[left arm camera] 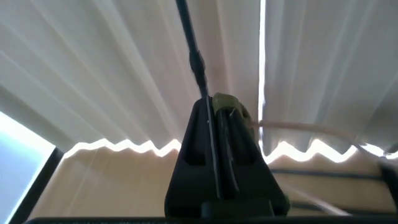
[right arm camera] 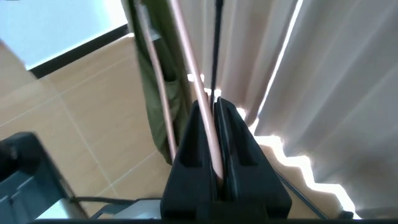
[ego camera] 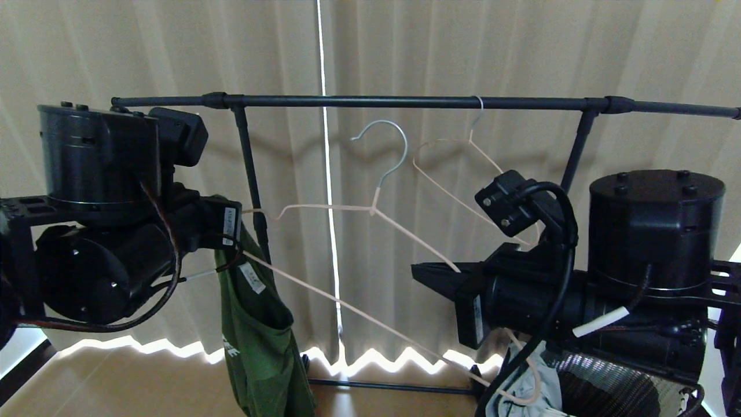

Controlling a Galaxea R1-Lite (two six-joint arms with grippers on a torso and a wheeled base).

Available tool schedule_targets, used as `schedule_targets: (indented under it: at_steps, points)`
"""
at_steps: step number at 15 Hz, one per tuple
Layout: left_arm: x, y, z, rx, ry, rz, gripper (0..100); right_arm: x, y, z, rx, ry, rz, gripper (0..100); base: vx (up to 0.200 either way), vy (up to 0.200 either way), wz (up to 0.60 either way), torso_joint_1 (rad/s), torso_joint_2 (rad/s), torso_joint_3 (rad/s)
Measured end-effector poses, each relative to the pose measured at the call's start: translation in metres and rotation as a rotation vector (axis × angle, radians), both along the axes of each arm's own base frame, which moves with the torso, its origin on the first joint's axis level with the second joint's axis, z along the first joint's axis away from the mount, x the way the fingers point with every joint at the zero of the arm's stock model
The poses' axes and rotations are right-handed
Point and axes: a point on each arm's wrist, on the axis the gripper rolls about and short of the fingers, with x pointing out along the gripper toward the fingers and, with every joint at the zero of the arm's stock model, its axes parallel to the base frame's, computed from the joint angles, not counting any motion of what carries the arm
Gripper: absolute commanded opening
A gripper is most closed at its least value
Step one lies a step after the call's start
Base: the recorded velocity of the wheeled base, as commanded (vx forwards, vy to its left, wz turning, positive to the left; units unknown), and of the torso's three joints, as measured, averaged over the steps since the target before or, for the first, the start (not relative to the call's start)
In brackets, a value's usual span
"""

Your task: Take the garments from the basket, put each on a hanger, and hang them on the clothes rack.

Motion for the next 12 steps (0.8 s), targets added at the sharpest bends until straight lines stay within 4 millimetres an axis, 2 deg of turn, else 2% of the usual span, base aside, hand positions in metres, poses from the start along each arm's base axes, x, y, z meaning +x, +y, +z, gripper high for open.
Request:
schedule_targets:
  at_steps: [4,7,12]
  points:
    - [-0.004,0.002,0.004,-0.016,-0.006,0.004,0,0.013,0.007,0.0,0.021,0.018,-0.038,0,0.0,0.0,0.0,0.0,0.0,0.0]
    - [-0.008,-0.004,0.007,-0.076,0.013,-0.005,0,0.022,0.015,-0.001,0.025,0.022,-0.067,0,0.0,0.0,0.0,0.0,0.0,0.0]
    - [-0.018,-0.03,0.037,-0.321,0.042,-0.021,0,0.026,0.028,-0.007,0.035,0.051,-0.062,0,0.0,0.0,0.0,0.0,0.0,0.0]
